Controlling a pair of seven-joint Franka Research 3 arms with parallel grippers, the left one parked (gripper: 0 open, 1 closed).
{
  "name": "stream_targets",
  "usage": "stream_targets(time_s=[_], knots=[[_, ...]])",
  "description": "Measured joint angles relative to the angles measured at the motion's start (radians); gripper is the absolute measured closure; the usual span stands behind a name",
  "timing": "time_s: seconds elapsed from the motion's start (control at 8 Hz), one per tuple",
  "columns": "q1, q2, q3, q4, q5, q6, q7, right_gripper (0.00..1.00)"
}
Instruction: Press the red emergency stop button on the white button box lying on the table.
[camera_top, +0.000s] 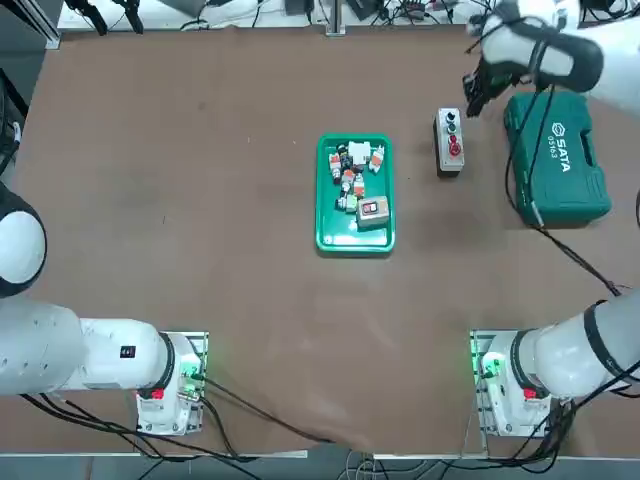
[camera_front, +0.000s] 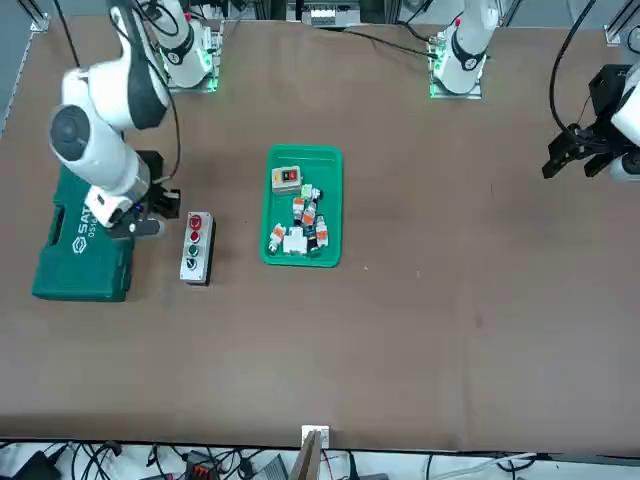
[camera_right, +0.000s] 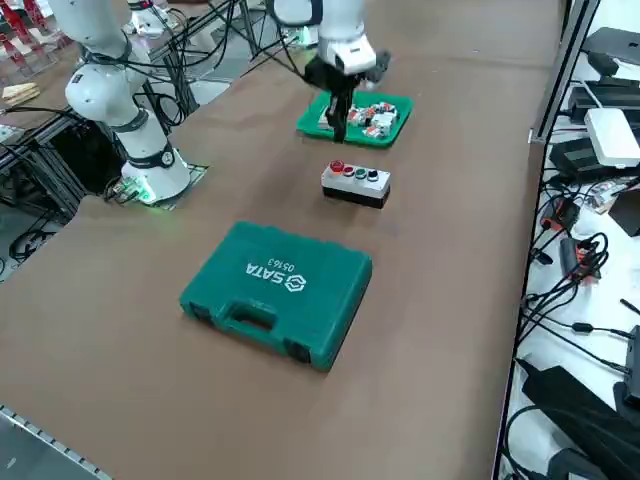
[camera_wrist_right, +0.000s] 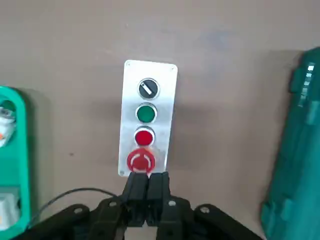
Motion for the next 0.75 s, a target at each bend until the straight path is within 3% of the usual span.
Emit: stream_targets(time_s=[0.38, 0.75], knots=[[0.013, 0.011, 0.001, -0.138, 0.000, 0.188, 0.006, 0.99], [0.013, 0.007, 0.001, -0.187, 0.000, 0.235, 0.006, 0.99]])
